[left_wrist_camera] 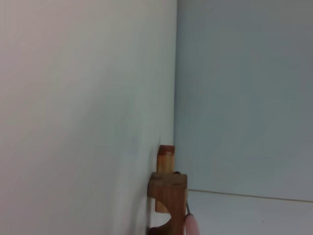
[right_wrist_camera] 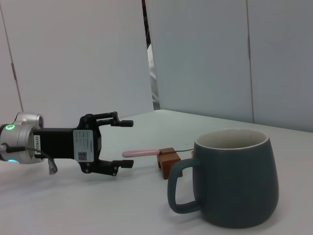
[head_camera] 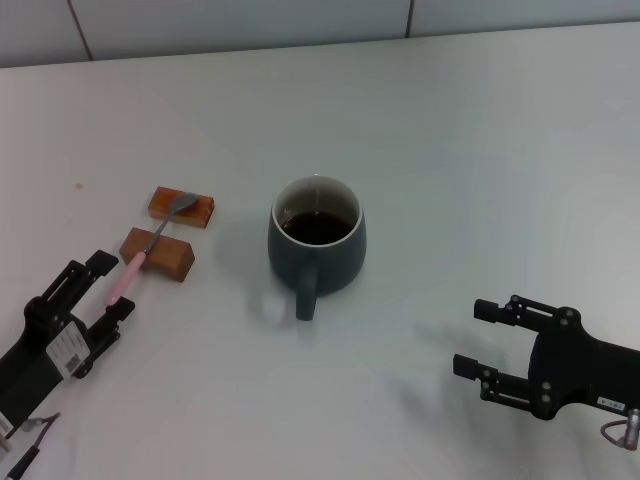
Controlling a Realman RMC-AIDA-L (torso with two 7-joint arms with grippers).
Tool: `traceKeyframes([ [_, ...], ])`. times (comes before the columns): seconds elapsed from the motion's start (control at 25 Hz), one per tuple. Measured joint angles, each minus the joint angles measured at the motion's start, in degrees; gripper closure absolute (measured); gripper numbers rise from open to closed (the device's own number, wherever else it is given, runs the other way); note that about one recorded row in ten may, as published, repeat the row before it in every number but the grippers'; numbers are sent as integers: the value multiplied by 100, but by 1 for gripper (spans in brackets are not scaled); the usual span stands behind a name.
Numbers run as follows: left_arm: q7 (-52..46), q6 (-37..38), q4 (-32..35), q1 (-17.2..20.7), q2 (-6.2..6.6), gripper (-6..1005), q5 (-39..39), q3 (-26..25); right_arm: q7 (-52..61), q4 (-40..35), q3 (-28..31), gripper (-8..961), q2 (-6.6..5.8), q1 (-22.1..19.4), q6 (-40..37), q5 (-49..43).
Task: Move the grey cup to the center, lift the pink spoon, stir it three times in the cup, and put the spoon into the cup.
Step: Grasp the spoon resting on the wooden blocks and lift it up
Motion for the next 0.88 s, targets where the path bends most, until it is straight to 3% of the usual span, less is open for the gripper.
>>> traceKeyframes([
  [0.88,-14,-363,-223,-325,0,224,3,-174,212,-139,0,243,-6,70,18,-12],
])
